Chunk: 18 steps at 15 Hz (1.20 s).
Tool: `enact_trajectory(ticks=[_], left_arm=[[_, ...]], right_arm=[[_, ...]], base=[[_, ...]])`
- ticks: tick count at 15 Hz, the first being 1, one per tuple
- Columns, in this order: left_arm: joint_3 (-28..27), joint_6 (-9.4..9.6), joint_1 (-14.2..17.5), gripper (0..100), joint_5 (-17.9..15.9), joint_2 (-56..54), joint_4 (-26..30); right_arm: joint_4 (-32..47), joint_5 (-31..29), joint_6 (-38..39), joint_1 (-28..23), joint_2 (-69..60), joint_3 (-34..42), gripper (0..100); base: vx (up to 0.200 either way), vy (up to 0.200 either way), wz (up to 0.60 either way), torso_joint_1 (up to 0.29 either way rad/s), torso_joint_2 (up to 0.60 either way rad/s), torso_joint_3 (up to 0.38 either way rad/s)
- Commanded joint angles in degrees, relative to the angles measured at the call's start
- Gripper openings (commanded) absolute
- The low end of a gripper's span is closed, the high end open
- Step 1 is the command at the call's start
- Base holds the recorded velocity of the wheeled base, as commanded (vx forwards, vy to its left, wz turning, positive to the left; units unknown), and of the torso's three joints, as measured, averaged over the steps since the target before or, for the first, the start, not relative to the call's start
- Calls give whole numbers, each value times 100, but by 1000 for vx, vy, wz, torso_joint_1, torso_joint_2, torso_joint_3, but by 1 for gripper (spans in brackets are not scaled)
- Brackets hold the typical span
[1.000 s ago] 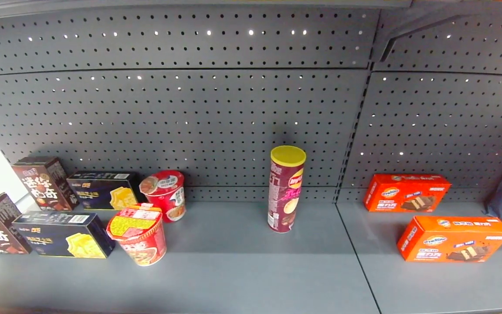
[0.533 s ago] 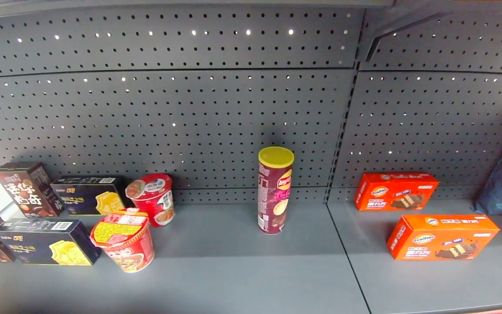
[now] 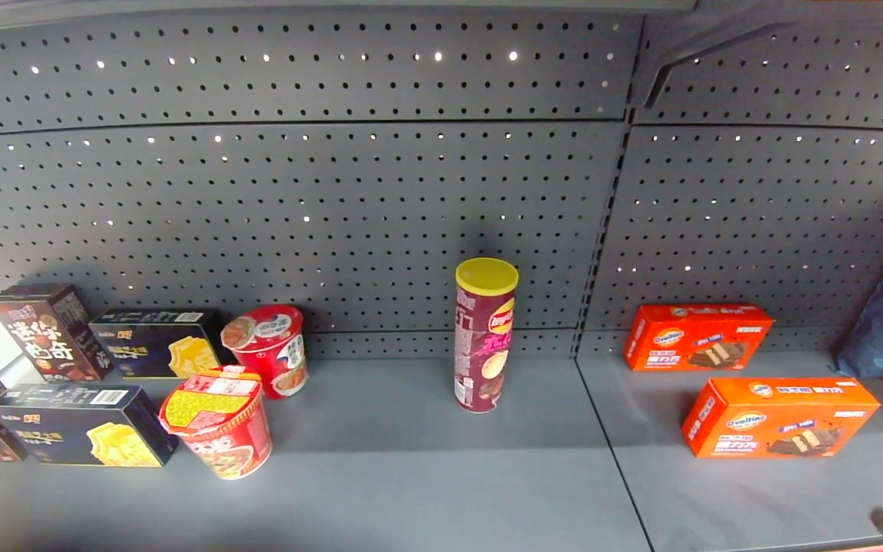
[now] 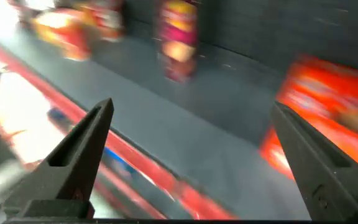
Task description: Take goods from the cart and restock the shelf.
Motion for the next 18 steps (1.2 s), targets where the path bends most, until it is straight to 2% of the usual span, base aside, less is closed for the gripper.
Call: enact_trajectory(ticks=[1,3,6,7,10,12,15,18], left_arm=[[19,-12,-2,0,-13,9,3],[63,-20,-2,0,-39,9,12],[63,-266,-2,0,-206,9,3],[46,-284,-2,0,-232,9,-6],[63,-284,-2,0,-259,9,-41],[54,-284,-2,0,-259,9,-32],[72,-284,-2,0,-259,9,-6],[160,-293,-2,0,-241,9,-41]], right_arm=[[-1618,283,539,785,2808,-567,100],[-2603,1250,521,503,3775,-611,100],[-2893,2243,-112,257,4883,-1086,100],[-3007,2384,-182,161,5199,-1358,100],[-3112,2260,-217,-147,6236,-2343,100],[-3183,2181,-261,-252,6667,-2562,100],[-3886,2524,-367,-279,7282,-2703,100],[-4000,2551,-331,-261,7651,-3046,100]], base=[[0,0,0,0,0,0],[0,0,0,0,0,0],[0,0,0,0,0,0],[0,0,0,0,0,0],[0,0,0,0,0,0],[0,0,0,0,0,0],[0,0,0,0,0,0],[0,0,0,0,0,0]])
